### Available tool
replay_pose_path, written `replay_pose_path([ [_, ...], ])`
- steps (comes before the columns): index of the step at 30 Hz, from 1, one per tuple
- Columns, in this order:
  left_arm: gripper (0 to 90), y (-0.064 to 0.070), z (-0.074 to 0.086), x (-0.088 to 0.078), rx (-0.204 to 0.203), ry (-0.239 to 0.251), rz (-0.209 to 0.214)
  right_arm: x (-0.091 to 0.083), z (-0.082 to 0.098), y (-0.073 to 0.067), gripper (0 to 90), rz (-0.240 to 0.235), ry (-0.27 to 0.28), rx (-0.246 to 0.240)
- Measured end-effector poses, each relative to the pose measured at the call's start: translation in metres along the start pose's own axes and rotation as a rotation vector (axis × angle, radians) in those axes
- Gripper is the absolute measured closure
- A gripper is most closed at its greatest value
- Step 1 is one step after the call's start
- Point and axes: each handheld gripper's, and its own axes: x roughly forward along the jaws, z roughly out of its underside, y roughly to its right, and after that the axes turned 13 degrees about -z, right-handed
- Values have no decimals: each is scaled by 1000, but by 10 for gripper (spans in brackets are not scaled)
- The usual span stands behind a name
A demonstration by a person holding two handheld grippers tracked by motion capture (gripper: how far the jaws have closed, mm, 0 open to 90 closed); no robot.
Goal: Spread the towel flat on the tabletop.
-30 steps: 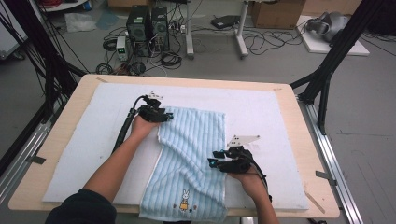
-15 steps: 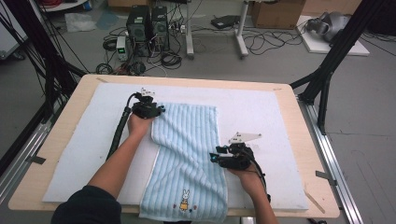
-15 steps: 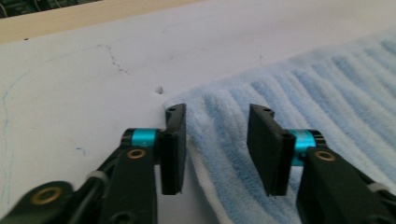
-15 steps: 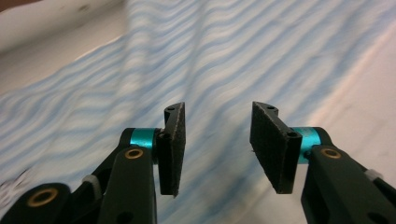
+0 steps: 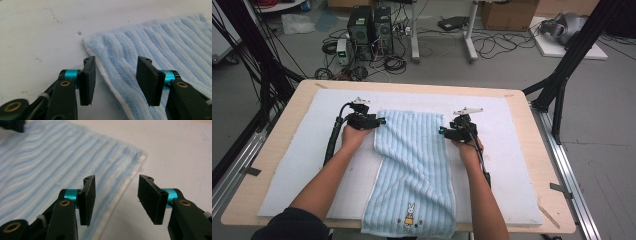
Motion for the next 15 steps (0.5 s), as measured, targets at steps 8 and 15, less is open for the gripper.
replay_pose_path([
  [8, 747, 4, 5, 2, 56, 0, -12, 28, -9, 10, 722, 54, -45, 23],
  [15, 874, 7, -9, 15, -39, 23, -20, 28, -22, 19, 871, 103, -77, 36],
])
